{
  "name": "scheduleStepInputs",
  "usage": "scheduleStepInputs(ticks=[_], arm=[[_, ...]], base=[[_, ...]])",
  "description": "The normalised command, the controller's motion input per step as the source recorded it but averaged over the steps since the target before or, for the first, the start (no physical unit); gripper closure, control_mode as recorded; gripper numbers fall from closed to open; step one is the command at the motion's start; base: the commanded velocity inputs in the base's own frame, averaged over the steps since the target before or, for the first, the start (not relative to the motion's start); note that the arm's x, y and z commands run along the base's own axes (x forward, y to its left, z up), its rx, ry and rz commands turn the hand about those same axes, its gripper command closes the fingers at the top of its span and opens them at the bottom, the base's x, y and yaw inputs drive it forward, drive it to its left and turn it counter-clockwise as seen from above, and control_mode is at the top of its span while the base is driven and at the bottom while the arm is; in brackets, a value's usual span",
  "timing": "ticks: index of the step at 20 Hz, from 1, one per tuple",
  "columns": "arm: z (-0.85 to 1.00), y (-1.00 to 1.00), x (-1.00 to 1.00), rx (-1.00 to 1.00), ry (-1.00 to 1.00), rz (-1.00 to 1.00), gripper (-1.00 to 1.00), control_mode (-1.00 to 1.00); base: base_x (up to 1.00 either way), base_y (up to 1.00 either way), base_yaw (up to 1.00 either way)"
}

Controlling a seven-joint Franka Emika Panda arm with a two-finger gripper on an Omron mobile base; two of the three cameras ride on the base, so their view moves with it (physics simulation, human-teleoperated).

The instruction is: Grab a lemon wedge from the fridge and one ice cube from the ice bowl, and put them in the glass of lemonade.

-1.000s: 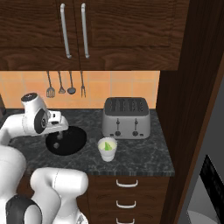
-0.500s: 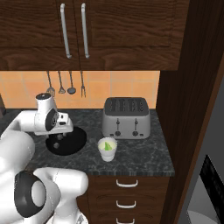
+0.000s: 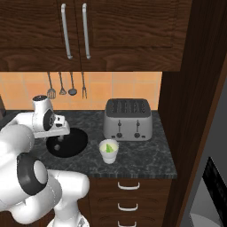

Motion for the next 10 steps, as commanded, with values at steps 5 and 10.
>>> scheduleStepInputs(ticks=[5,10], arm=[[-0.09,0.0,0.11,0.0,0.05,0.0,-1.0,-1.0],[-0.34,0.0,0.0,0.0,0.01,0.0,-1.0,-1.0]], base=[[0.0,0.0,0.0],[0.0,0.0,0.0]])
